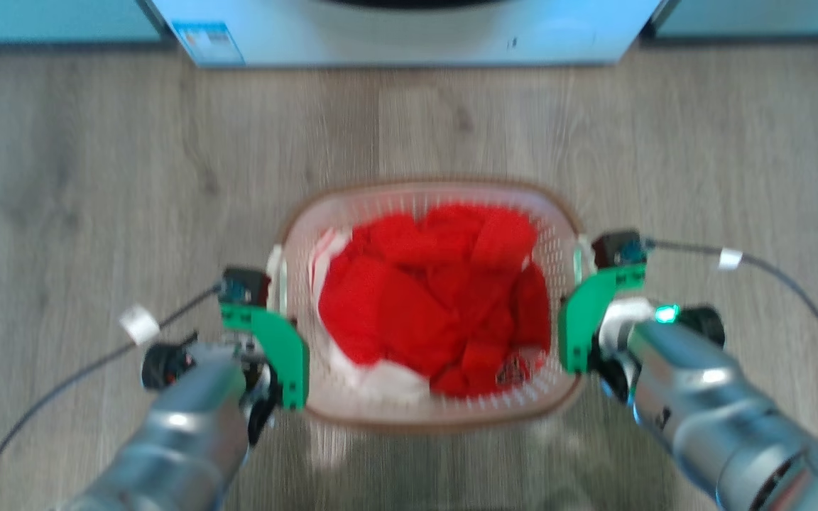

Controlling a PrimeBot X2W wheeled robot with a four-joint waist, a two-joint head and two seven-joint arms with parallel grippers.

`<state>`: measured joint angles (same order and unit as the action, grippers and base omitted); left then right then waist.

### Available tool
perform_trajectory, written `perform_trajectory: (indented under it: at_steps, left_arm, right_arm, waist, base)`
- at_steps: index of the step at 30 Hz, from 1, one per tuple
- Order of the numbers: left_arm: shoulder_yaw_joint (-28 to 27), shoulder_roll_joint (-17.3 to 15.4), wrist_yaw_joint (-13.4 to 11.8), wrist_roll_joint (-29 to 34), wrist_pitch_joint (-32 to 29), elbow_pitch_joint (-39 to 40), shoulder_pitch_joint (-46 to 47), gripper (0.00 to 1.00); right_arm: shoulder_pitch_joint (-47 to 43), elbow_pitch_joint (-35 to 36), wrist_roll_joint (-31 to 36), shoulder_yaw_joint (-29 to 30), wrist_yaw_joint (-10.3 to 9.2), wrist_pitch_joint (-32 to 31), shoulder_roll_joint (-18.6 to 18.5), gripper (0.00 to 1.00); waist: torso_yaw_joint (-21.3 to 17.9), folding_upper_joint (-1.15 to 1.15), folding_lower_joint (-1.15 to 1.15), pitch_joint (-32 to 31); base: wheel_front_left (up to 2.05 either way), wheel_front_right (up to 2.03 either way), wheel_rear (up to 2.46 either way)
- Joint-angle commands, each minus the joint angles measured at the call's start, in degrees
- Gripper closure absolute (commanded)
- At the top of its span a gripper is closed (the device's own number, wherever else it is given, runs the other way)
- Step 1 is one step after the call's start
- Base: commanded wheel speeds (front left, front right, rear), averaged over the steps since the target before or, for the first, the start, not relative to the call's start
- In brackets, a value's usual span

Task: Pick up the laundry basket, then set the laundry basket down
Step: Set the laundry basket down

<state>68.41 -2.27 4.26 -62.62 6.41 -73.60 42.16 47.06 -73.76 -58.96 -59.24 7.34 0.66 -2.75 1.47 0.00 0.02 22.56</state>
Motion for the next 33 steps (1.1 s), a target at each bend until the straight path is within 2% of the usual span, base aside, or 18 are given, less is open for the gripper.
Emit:
perform_trajectory:
  at_steps: [1,8,18,33]
  left_arm:
    - [-0.46,-0.90,-0.92,0.87,0.90,-0.35,3.17,1.00]
    - [-0.39,-0.64,-4.26,0.83,1.34,2.57,10.07,1.00]
    - [0.06,-0.62,-6.75,0.78,2.63,5.05,16.24,1.00]
    - [1.80,-0.61,-8.87,0.56,3.58,6.52,19.22,1.00]
  right_arm:
    - [1.93,0.43,0.78,-0.23,0.14,1.21,-0.12,1.00]
    - [8.63,-0.09,1.85,1.15,0.14,3.33,-0.12,1.00]
    - [13.58,-0.18,7.27,6.25,0.14,3.63,-0.12,1.00]
    - [14.81,-0.19,17.09,15.63,0.14,3.52,-0.12,1.00]
  waist:
    - [-0.09,0.00,-0.02,5.03]
    - [0.60,0.00,-0.02,13.60]
    - [1.42,0.00,-0.02,22.19]
    - [1.60,0.00,-0.02,28.43]
  base:
    - [0.00,0.00,0.00]
    - [0.00,0.00,0.00]
    - [0.00,0.00,0.00]
    - [0.00,0.00,0.00]
